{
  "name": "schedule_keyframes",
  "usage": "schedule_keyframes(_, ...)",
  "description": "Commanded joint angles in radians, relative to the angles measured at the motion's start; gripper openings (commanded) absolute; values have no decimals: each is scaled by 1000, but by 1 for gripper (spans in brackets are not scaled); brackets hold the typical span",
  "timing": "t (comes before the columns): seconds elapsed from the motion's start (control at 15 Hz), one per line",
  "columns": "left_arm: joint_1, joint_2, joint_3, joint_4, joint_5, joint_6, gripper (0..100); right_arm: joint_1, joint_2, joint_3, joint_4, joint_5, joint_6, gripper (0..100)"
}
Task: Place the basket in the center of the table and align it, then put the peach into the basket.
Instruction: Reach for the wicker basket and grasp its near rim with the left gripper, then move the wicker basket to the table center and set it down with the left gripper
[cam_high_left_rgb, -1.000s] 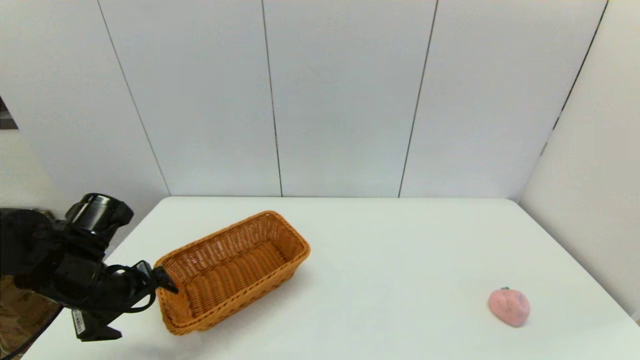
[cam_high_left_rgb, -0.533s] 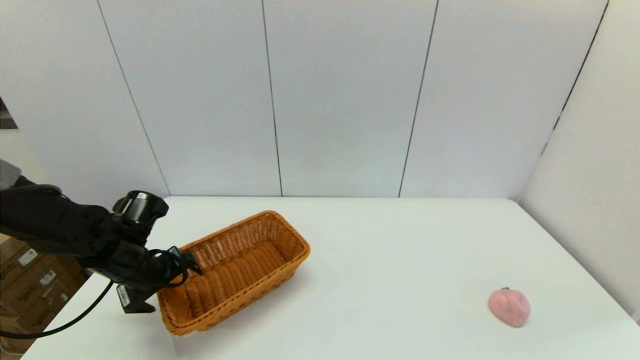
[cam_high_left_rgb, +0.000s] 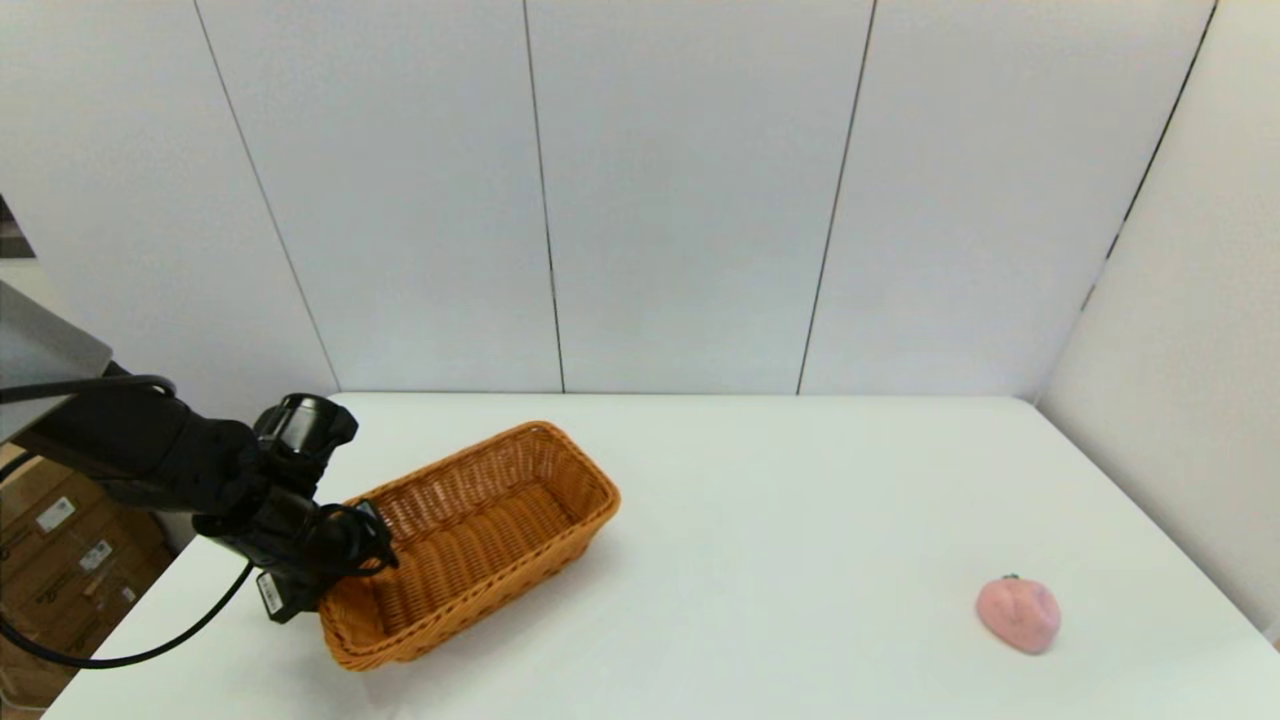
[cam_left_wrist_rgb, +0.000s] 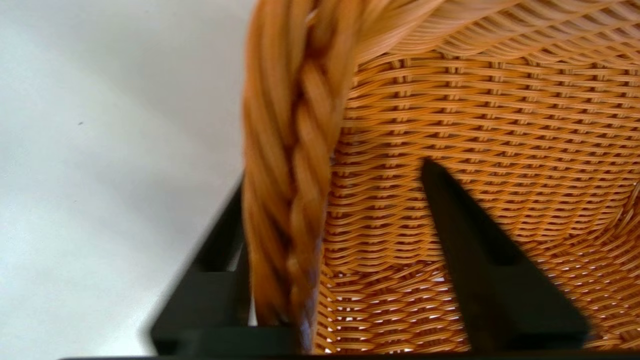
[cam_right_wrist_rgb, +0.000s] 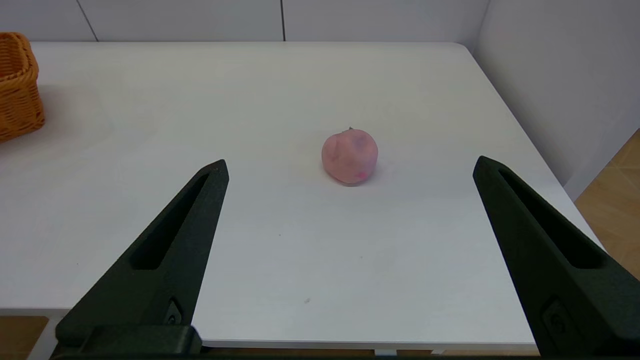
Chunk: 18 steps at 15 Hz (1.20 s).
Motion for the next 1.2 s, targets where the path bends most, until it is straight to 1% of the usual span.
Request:
schedule_keyframes(0.07, 0, -25, -1, 1, -4, -7, 0, 0, -2, 0, 1, -1, 0, 100)
schedule_keyframes(0.27, -14, -129, 3, 7, -7, 9, 0, 0, -2, 0, 1, -1, 0, 100)
schedule_keyframes(0.4, -43, -223, 6, 9, -24, 15, 0, 0, -2, 0, 1, -1, 0, 100)
schedule_keyframes(0.47, -74, -278, 5, 9, -53, 26, 0, 0, -2, 0, 1, -1, 0, 100)
schedule_keyframes(0.53, -132, -342, 2, 9, -87, 29, 0, 0, -2, 0, 1, -1, 0, 100)
schedule_keyframes(0.6, -200, -367, -3, 11, -93, 27, 0, 0, -2, 0, 1, -1, 0, 100)
schedule_keyframes(0.73, -327, -358, -21, 9, -94, 24, 0, 0, -2, 0, 1, -1, 0, 100)
schedule_keyframes(0.87, -401, -304, -57, 7, -97, 24, 0, 0, -2, 0, 1, -1, 0, 100)
schedule_keyframes(1.0, -463, -236, -87, 3, -110, 23, 0, 0, -2, 0, 1, -1, 0, 100)
schedule_keyframes(1.07, -496, -183, -113, -3, -142, 23, 0, 0, -2, 0, 1, -1, 0, 100)
schedule_keyframes(1.2, -508, -141, -132, -12, -183, 24, 0, 0, -2, 0, 1, -1, 0, 100)
